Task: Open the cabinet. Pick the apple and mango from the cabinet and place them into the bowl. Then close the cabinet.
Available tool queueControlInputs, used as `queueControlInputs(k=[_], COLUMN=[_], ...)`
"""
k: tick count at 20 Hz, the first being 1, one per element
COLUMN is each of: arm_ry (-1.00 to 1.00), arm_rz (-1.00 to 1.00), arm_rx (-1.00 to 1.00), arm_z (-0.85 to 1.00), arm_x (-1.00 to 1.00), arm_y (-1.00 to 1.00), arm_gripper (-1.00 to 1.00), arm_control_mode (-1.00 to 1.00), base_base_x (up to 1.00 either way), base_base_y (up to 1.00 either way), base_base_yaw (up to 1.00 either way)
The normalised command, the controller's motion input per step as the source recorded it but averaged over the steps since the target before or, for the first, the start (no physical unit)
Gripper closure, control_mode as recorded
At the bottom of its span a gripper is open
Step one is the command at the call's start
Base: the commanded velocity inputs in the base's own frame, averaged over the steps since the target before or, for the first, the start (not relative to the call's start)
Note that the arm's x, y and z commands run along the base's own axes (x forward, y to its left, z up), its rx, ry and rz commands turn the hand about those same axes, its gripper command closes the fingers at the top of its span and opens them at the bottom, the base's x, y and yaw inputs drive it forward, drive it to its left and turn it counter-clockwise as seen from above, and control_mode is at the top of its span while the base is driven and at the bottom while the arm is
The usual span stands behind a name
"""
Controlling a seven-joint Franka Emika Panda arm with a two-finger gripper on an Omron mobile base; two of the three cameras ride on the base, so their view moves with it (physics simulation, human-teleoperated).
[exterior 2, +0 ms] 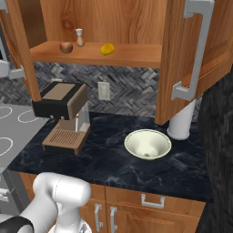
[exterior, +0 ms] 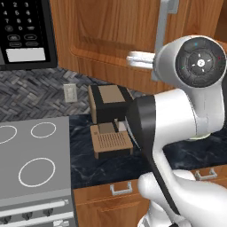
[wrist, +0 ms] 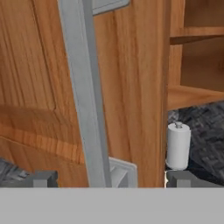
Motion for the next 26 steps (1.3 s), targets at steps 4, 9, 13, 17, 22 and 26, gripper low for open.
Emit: queueControlInputs(k=[4, 9, 13, 17, 22, 26], arm_ry=[0.0, 0.0, 0.0, 0.01, 0.01, 0.0], arm_rz=[0.26, 0.21, 0.17, 0.16, 0.14, 0.16], arm_rx=[0.0, 0.0, 0.0, 0.0, 0.0, 0.0], arm_z=[0.0, 0.0, 0.0, 0.0, 0.0, 0.0], arm_x=[-0.31, -0.25, -0.31, -0.42, -0.52, -0.28], arm_y=[0.0, 0.0, -0.04, -0.11, -0.19, -0.2], arm_gripper=[-1.0, -1.0, -1.0, -1.0, -1.0, -1.0], arm_control_mode=[-1.0, -1.0, -1.0, -1.0, -1.0, -1.0], base_base_x=[0.0, 0.0, 0.0, 0.0, 0.0, 0.0], base_base_y=[0.0, 0.0, 0.0, 0.0, 0.0, 0.0], base_base_yaw=[0.0, 0.0, 0.0, 0.0, 0.0, 0.0])
